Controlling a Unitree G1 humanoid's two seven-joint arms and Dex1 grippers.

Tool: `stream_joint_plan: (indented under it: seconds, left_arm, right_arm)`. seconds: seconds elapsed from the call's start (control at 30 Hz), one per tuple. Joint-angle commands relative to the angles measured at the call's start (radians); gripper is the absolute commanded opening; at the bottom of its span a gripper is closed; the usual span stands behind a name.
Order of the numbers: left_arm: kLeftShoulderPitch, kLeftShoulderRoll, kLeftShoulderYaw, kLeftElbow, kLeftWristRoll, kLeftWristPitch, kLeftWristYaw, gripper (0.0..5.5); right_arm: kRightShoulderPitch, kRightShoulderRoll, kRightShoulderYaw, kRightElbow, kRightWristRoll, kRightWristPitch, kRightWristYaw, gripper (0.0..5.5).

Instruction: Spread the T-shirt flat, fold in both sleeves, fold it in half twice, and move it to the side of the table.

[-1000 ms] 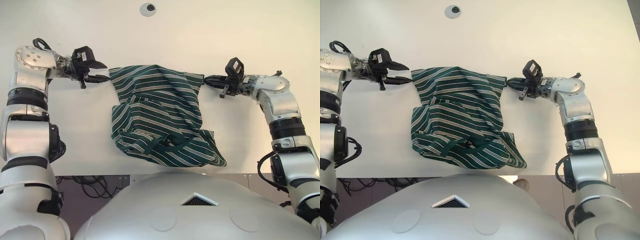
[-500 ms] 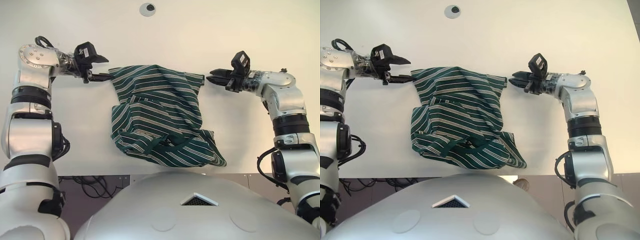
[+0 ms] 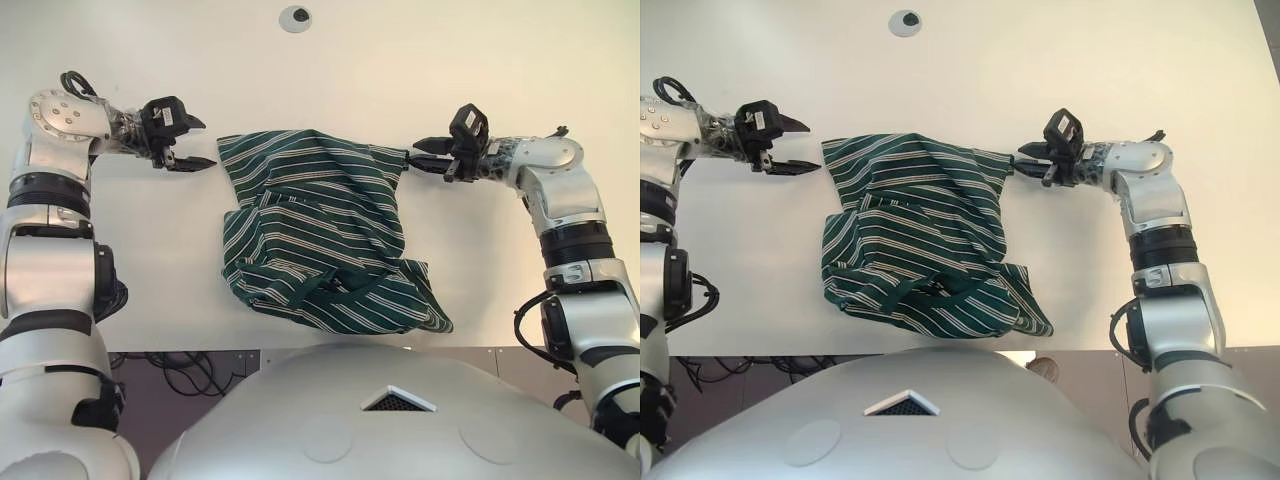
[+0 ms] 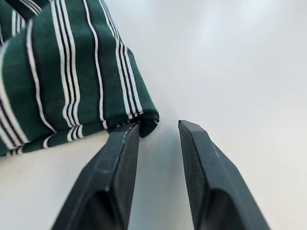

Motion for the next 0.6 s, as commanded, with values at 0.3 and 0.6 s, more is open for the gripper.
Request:
stream_joint_plan:
  seconds: [0.3,0.6]
  left_arm:
    - [-0.027,-0.079,-0.004,0.025,-0.007,-0.005,0.016,3.39]
    - [-0.023,-0.081,-0.011,0.029,-0.013,-0.007,-0.011,2.15]
  right_arm:
    - [-0.057,0.05,0.003,0.067,-0.012,-0.014,0.006,0.75]
    - [-0.062,0.056,0.004,0.078,-0.014,-0.03,0.003,0.0]
